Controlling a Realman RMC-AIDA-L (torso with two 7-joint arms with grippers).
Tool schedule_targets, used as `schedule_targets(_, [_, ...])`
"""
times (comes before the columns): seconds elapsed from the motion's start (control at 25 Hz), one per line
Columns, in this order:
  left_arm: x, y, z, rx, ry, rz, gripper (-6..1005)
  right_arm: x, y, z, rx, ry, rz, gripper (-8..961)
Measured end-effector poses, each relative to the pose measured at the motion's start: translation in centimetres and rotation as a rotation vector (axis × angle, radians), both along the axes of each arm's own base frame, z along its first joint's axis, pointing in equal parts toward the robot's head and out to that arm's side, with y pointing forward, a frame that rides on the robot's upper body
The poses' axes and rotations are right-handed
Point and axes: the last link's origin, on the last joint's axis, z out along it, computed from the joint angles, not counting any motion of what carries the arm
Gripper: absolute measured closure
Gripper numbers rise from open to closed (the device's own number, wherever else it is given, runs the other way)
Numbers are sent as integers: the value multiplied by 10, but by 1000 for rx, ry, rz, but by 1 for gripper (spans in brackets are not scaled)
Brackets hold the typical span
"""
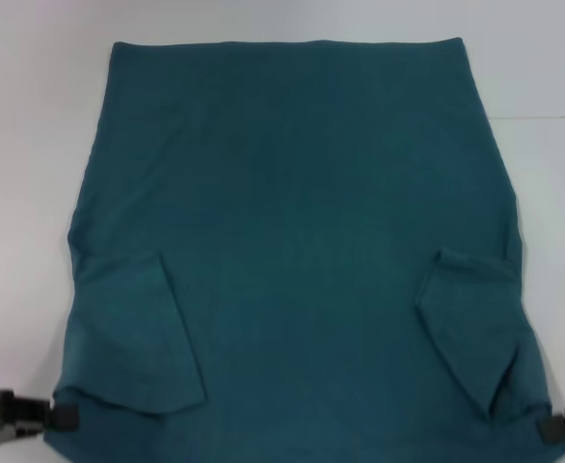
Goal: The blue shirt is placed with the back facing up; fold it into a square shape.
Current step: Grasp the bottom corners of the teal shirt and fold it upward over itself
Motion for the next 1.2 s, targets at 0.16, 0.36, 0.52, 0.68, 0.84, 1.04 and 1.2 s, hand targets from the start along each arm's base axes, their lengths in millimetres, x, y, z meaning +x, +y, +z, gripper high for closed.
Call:
schedule_targets(0.16, [2, 21, 3, 52, 21, 13, 965, -6, 19, 10, 114, 38, -1, 864])
schedule_targets(0.36, [14, 63, -2, 106, 30, 47, 966, -14, 48, 23, 283, 59, -27, 858])
schedule_targets(0.52, [30, 100, -3, 146, 46, 61, 966, -18, 73, 29, 397, 41, -67, 853])
schedule_targets(0.68, [49, 135, -3, 183, 78, 52, 965, -27, 98, 32, 474, 3, -65, 848])
schedule_targets(0.84, [64, 166, -4, 245, 132, 47, 965, -38, 128, 26, 576, -70, -47, 843])
schedule_targets(1.04, [76, 194, -14, 312, 237, 31, 966, -45, 150, 16, 646, -154, -16, 837])
schedule_targets(1.2, [79, 208, -31, 378, 345, 11, 965, -54, 167, 6, 702, -235, 26, 832])
